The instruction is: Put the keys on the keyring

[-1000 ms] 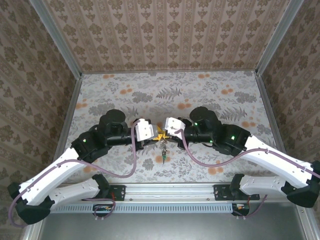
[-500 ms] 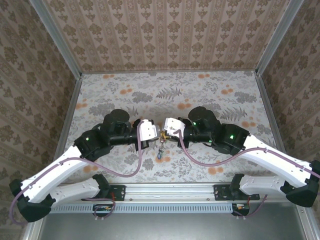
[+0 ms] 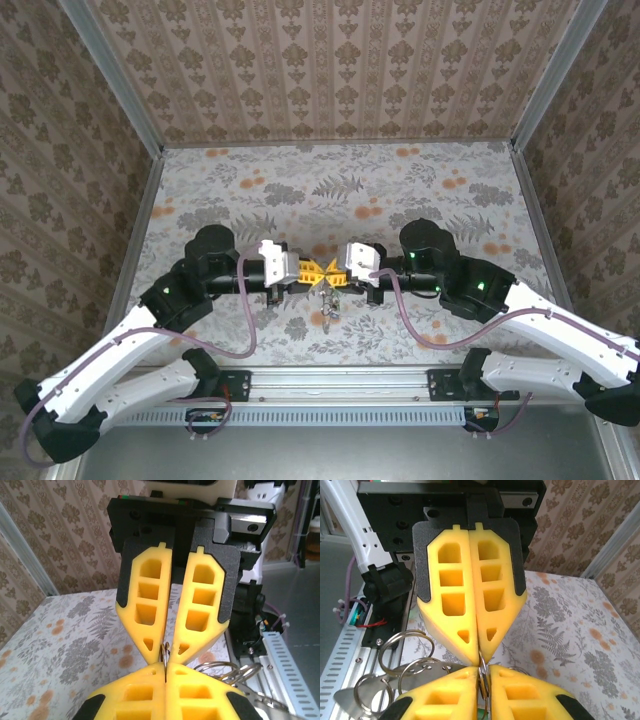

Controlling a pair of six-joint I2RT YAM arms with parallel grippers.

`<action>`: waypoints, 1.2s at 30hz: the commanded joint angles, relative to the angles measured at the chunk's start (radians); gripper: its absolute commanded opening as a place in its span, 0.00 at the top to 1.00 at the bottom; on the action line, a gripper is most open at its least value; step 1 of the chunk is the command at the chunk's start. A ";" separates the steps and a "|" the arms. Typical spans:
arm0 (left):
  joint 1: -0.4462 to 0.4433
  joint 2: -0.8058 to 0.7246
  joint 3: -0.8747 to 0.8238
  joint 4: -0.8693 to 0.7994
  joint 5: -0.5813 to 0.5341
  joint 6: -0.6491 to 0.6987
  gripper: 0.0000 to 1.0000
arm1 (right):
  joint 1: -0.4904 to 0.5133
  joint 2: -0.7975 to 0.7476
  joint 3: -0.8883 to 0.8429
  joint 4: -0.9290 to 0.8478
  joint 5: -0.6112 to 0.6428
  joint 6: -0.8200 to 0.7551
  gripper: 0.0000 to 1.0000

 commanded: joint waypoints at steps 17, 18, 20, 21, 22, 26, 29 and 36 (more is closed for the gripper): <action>-0.014 0.020 0.109 -0.142 -0.123 0.054 0.94 | -0.021 0.011 0.052 0.009 0.135 -0.022 1.00; -0.031 0.042 0.140 -0.196 -0.170 0.083 0.93 | -0.021 0.029 0.071 -0.015 0.144 -0.030 1.00; -0.062 0.078 0.177 -0.257 -0.237 0.123 0.92 | -0.019 0.051 0.089 -0.031 0.141 -0.033 1.00; -0.072 0.092 0.190 -0.275 -0.257 0.138 0.92 | -0.020 0.055 0.091 -0.026 0.132 -0.033 1.00; -0.079 0.105 0.198 -0.285 -0.271 0.146 0.92 | -0.019 0.057 0.093 -0.023 0.124 -0.033 1.00; -0.089 0.135 0.208 -0.292 -0.302 0.164 0.92 | -0.017 0.073 0.115 -0.036 0.094 -0.043 1.00; -0.094 0.147 0.210 -0.286 -0.297 0.170 1.00 | -0.007 0.101 0.142 -0.073 0.094 -0.054 1.00; -0.088 0.072 0.160 -0.203 -0.142 0.152 1.00 | 0.001 0.073 0.108 -0.046 0.080 -0.045 0.84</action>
